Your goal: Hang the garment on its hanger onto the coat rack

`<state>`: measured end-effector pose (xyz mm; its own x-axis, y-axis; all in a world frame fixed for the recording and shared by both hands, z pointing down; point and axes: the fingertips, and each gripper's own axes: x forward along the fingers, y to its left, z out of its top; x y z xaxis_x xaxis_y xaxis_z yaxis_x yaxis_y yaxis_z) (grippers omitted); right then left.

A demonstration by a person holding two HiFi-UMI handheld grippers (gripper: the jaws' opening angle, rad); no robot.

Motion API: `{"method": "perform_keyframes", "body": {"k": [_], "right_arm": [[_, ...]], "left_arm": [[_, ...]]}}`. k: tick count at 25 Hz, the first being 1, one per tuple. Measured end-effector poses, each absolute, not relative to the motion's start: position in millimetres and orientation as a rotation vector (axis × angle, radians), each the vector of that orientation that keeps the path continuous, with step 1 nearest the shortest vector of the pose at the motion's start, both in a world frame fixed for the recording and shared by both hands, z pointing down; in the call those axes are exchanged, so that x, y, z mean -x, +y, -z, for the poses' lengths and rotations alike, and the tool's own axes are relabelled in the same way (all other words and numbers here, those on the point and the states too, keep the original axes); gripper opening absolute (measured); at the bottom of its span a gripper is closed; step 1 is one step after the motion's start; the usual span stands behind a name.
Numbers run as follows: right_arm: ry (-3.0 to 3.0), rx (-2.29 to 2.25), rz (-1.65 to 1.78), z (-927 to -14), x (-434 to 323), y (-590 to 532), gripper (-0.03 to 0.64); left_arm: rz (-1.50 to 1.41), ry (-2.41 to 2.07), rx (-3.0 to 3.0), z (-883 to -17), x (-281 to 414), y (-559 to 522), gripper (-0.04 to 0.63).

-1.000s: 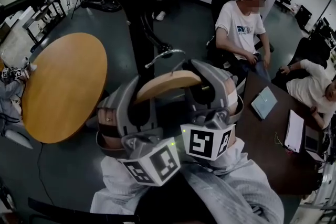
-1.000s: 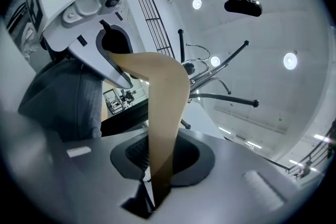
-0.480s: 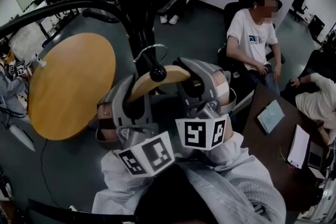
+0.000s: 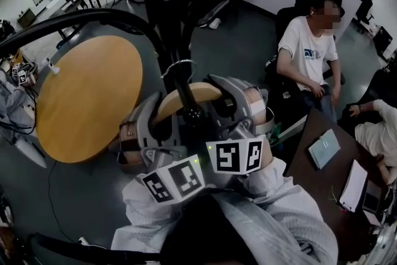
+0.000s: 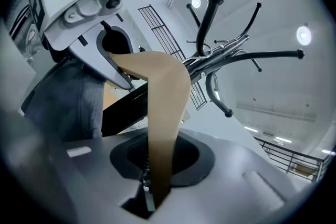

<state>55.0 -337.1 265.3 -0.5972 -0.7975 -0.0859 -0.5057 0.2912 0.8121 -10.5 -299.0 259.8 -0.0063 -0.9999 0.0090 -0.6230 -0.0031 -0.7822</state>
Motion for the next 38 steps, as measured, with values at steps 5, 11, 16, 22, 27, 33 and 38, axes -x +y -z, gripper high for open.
{"method": "perform_keyframes", "body": {"k": [5, 11, 16, 22, 27, 33, 38], "right_arm": [[-2.237, -1.166, 1.224, -266.5, -47.3, -340.9, 0.055], [-2.261, -1.174, 1.249, -268.8, -47.8, -338.7, 0.055], [-2.324, -1.110, 1.207, -272.0, -48.6, -327.0, 0.082], [-2.356, -0.971, 1.254, -269.8, -45.8, -306.7, 0.093], [-2.340, -0.930, 1.288, -270.6, -51.3, -288.5, 0.120], [-2.321, -0.935, 1.266, -277.4, -65.2, -272.1, 0.146], [-2.330, -0.994, 1.239, -267.8, -76.3, -258.9, 0.152]], "left_arm": [[0.809, 1.695, 1.668, -260.3, 15.8, -303.2, 0.084], [0.775, 1.672, 1.619, -261.3, 13.9, -302.2, 0.085], [0.773, 1.617, 1.635, -264.5, 11.6, -293.8, 0.087], [0.769, 1.505, 1.697, -260.0, 10.3, -279.8, 0.122], [0.789, 1.470, 1.730, -263.9, 9.7, -263.6, 0.146], [0.762, 1.483, 1.729, -261.9, 9.3, -242.0, 0.149], [0.645, 1.490, 1.762, -242.1, 9.2, -226.0, 0.149]]}}
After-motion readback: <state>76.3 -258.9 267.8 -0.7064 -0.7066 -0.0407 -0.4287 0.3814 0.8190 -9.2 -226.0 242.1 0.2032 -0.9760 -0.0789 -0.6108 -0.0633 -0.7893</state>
